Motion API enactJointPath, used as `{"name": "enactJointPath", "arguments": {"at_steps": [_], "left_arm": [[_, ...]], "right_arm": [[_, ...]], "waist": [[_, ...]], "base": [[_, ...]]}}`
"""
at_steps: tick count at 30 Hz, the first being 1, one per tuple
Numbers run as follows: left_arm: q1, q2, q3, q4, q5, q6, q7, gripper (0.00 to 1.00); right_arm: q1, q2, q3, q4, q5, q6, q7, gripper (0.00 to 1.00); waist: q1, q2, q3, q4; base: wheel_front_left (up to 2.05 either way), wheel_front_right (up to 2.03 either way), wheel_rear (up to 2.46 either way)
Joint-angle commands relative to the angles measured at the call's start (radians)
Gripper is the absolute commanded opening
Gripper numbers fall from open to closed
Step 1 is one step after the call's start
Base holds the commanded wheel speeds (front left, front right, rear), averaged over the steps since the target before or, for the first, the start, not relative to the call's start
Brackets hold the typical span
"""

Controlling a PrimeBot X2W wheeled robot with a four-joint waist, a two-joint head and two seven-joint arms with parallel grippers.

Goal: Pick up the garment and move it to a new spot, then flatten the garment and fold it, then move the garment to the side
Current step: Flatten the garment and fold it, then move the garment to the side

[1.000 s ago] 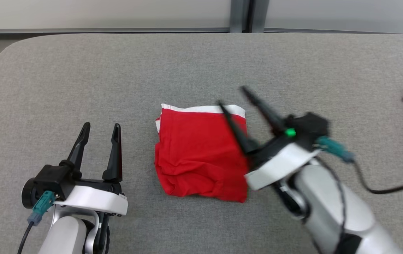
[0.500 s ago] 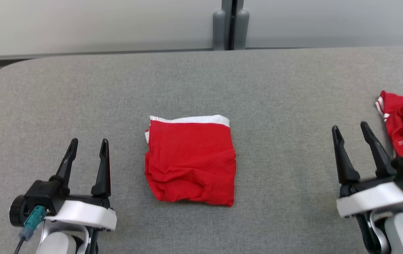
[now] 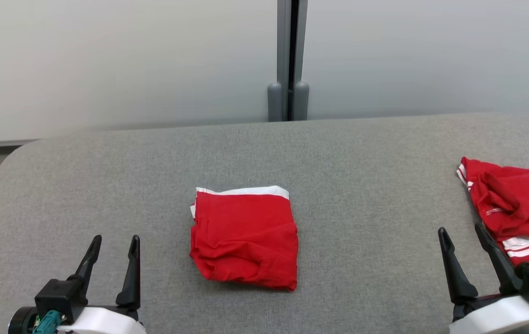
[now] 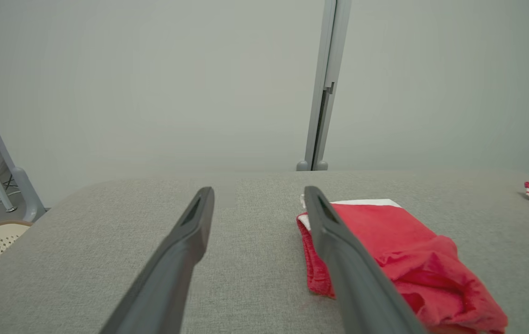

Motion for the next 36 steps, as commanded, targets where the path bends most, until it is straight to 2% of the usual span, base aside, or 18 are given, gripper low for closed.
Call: {"name": "enactJointPath", "arguments": {"at_steps": [1, 13, 27, 32, 36], "left_arm": [[0.019, 0.006, 0.006, -0.012, -0.004, 0.010, 0.006, 1.00], [0.062, 0.018, 0.011, -0.054, -0.014, 0.034, 0.033, 1.00], [0.065, 0.020, 0.006, -0.075, -0.019, 0.059, 0.053, 1.00], [0.045, 0.013, 0.004, -0.086, -0.027, 0.059, 0.041, 1.00], [0.019, 0.007, -0.008, -0.086, -0.022, 0.054, 0.037, 1.00]], "right_arm": [[0.020, 0.001, -0.007, -0.017, -0.005, -0.001, 0.013, 1.00], [0.070, 0.014, -0.034, -0.077, -0.018, -0.001, 0.056, 1.00], [0.071, 0.017, -0.038, -0.088, -0.019, -0.001, 0.067, 1.00], [0.069, 0.018, -0.045, -0.082, -0.022, -0.001, 0.068, 1.00], [0.060, 0.015, -0.048, -0.058, -0.014, -0.001, 0.074, 1.00]], "waist": [[0.0000, -0.0001, -0.022, -0.005], [0.0000, -0.0001, -0.050, -0.011], [0.0000, -0.0001, -0.049, -0.010], [0.0000, -0.0001, -0.042, 0.005], [0.0000, -0.0001, -0.026, 0.042]], "base": [[0.00, 0.00, 0.00], [0.00, 0.00, 0.00], [0.00, 0.00, 0.00], [0.00, 0.00, 0.00], [0.00, 0.00, 0.00]]}}
